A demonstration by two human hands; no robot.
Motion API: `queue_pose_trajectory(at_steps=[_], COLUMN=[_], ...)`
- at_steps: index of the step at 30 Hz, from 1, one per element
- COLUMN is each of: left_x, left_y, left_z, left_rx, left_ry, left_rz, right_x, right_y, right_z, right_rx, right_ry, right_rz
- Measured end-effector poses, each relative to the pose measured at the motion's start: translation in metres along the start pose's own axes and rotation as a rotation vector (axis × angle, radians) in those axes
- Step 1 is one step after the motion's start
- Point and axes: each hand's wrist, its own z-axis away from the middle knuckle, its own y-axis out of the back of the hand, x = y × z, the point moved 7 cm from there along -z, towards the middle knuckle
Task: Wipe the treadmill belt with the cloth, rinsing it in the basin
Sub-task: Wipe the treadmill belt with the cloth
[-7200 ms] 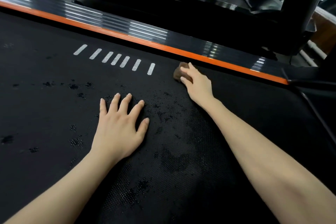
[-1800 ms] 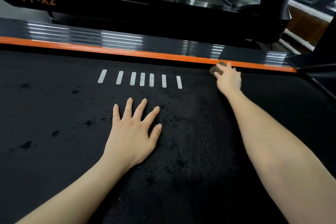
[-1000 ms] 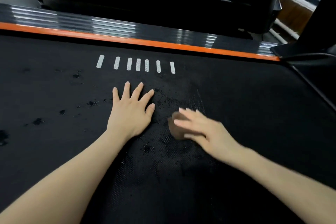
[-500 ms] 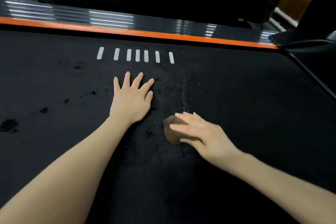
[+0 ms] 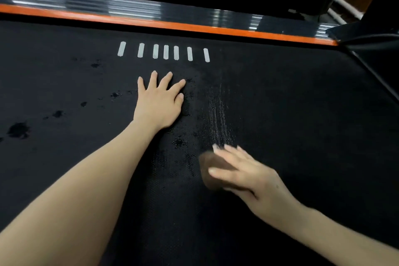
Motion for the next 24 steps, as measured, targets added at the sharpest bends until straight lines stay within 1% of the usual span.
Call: queue_pose_trajectory(at_steps=[3, 6, 7, 9, 11, 12, 13, 14, 17, 18, 19, 20, 21, 22, 24], left_x=[0.0, 0.003, 0.006, 0.014, 0.013, 0.006, -0.004, -0.015, -0.039, -0.043, -0.044, -0.044, -0.044, -0.044, -0.045], left_y=[0.008, 0.029, 0.036, 0.045, 0.047, 0.045, 0.042, 0.039, 0.03, 0.027, 0.024, 0.021, 0.02, 0.02, 0.019], left_z=[0.004, 0.023, 0.036, 0.072, 0.112, 0.131, 0.147, 0.161, 0.193, 0.198, 0.202, 0.204, 0.204, 0.204, 0.205], left_rx=[-0.001, 0.079, 0.094, 0.091, 0.043, 0.011, -0.022, -0.05, -0.101, -0.11, -0.118, -0.117, -0.108, -0.1, -0.096], left_ry=[-0.002, 0.035, 0.029, -0.062, -0.149, -0.165, -0.164, -0.153, -0.113, -0.104, -0.098, -0.089, -0.079, -0.074, -0.084], left_rz=[0.054, 0.204, 0.219, 0.177, 0.105, 0.06, 0.021, -0.012, -0.069, -0.072, -0.068, -0.06, -0.052, -0.048, -0.05], right_x=[-0.003, 0.002, 0.003, 0.002, 0.001, 0.003, 0.011, 0.026, 0.073, 0.073, 0.06, 0.039, 0.009, -0.021, -0.064], right_y=[0.009, 0.006, 0.003, 0.004, 0.006, 0.008, 0.013, 0.024, 0.064, 0.065, 0.058, 0.044, 0.023, -0.001, -0.035], right_z=[0.02, 0.012, 0.013, 0.017, 0.016, 0.014, 0.012, 0.01, 0.015, 0.016, 0.013, 0.007, -0.001, -0.007, -0.005], right_rx=[-0.034, -0.04, -0.046, -0.038, -0.072, -0.09, -0.066, 0.0, 0.239, 0.266, 0.268, 0.26, 0.232, 0.176, 0.038], right_ry=[0.03, -0.031, -0.063, -0.083, -0.073, -0.069, -0.092, -0.172, -0.602, -0.671, -0.667, -0.584, -0.446, -0.32, -0.163], right_rz=[-0.019, -0.013, -0.004, 0.005, 0.012, 0.031, 0.047, 0.054, 0.076, 0.1, 0.121, 0.125, 0.102, 0.062, -0.017])
